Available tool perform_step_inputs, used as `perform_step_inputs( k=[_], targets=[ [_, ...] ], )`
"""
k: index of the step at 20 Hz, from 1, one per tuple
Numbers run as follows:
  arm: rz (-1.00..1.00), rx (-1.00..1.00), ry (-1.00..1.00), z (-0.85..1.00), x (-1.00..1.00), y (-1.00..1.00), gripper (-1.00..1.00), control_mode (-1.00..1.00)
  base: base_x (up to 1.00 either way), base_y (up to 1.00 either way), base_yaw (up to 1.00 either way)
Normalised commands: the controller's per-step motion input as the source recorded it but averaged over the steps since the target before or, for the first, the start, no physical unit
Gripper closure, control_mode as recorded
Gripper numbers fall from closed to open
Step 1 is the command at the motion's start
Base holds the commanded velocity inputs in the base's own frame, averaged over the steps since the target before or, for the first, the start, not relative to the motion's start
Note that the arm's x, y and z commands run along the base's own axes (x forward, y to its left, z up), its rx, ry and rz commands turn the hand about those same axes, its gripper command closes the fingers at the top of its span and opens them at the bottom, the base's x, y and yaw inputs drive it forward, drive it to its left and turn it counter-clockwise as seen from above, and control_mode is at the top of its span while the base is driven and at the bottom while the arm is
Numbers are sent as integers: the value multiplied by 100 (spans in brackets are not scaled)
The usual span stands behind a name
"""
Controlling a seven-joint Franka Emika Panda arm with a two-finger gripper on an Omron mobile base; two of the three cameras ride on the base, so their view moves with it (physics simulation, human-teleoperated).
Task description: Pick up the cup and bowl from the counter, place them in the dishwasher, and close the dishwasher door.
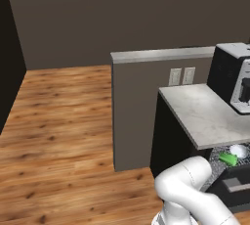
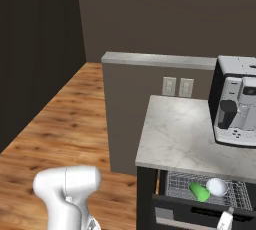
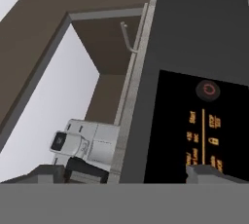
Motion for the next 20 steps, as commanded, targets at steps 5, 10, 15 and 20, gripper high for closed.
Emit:
perform_step_inputs(
  k=[5,10,15,20],
  targets=[
    [-2,-7,-13,-6,66,1,-100,-100,0,0,0],
    [-2,-9,-13,-10,68,0,-100,-100,0,0,0],
    [-2,-9,-13,-12,67,0,-100,-100,0,0,0],
    [-2,-8,-16,-15,43,0,-100,-100,0,0,0]
  ],
)
